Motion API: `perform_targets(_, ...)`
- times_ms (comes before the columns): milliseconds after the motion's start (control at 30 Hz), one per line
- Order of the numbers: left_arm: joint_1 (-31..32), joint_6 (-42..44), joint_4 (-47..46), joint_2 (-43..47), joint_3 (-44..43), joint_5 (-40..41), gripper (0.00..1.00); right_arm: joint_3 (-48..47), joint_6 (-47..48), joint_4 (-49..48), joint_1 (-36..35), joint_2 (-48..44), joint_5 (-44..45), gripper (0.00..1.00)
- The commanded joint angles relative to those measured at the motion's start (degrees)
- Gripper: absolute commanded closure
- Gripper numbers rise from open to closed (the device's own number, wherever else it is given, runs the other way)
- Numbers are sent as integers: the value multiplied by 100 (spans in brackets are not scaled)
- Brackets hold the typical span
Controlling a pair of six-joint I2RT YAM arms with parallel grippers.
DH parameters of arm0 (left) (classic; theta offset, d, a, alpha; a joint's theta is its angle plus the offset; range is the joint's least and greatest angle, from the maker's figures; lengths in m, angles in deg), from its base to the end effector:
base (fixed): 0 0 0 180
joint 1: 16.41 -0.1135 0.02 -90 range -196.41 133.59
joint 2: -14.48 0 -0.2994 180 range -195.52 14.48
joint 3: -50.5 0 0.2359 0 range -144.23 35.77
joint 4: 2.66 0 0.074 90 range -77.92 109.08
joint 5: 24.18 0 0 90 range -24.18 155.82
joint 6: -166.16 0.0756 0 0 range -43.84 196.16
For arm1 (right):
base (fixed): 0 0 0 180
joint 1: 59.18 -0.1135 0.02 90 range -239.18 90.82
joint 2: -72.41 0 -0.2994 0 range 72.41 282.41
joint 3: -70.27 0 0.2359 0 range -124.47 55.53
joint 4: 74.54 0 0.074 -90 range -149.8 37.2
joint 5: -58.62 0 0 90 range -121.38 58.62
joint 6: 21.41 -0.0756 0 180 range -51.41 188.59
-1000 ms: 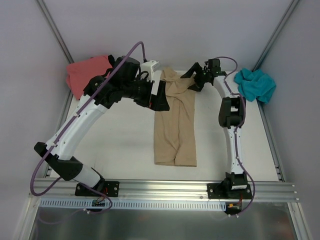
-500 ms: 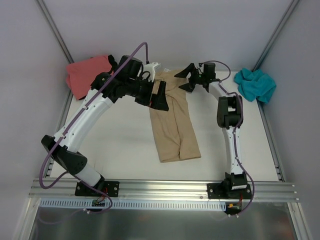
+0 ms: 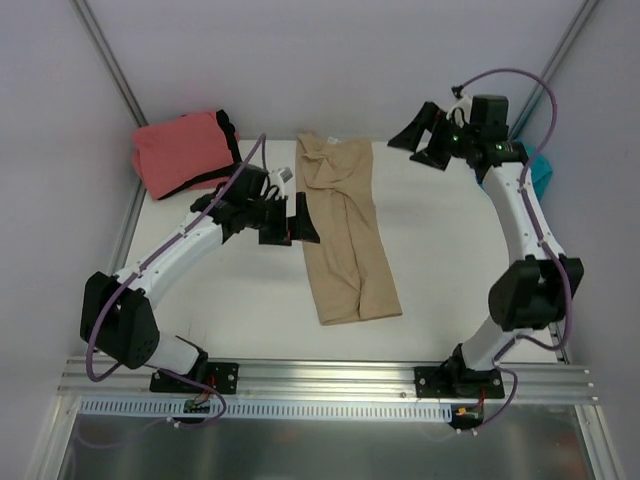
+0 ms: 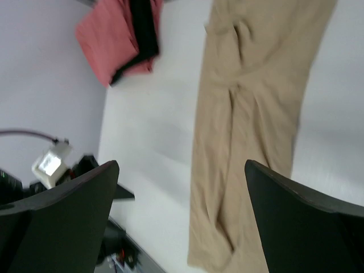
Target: Fold and stack the t-shirts
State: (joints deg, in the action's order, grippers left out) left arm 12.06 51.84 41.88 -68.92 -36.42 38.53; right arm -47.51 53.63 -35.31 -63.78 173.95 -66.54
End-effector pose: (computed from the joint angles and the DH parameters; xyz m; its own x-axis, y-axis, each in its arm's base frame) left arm 0.2714 -0.1866 0.3327 -0.8255 0.0313 -0.5636 0.4255 0.6905 -0.5849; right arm 0.4265 0.0780 0.4198 -0.5295 0.1691 -0.8313 -0.4734 0.7543 0.4549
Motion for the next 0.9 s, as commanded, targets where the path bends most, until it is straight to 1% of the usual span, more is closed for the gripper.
perform_targets(0,-253,-1423,-1613,464,1271,-460,1,1546,635,1119,20,-475,518,1)
perform_targets(33,-271,-1583,-1809,473,1503,-540,1,2395,617,1041,38,-851,588,1)
perform_targets(100,-280,-1865,-2170,465,2117,-750,1,3155,582,1005,56,-1152,659,1)
perform_targets(133,-272,-2092,-2415,438,2277,-830,1,3829,530,883,64,-1293,668,0)
perform_targets(167,-272,-2199,-2513,342,2505,-944,1,4114,512,847,65,-1529,685,1)
perform_targets(233,-280,-2428,-2802,228,2682,-1251,1,4728,477,812,82,-1680,799,1)
perform_targets(333,-254,-2648,-3128,-62,2929,-1533,2,5240,381,672,73,-1769,791,1)
perform_targets(400,-254,-2614,-3121,-159,2955,-1595,2,5452,293,444,73,-1795,774,1)
perform_targets(500,-263,-2683,-3357,-317,3148,-1709,2,5716,187,241,82,-1734,712,2)
perform_targets(567,-254,-2945,-3831,-484,3482,-1876,2,5882,134,170,65,-1742,677,2)
perform_targets(633,-176,-2965,-4026,-616,3728,-1886,2,5988,108,126,65,-1813,642,2)
perform_targets(800,132,-2860,-3754,-792,3940,-1719,3,6314,134,144,64,-2137,607,2)
perform_targets(833,437,-2833,-3649,-914,3957,-1544,3,6471,116,100,65,-2260,572,2)
perform_targets(867,440,-2833,-3709,-915,3958,-1508,3,6472,116,74,65,-2261,571,2)
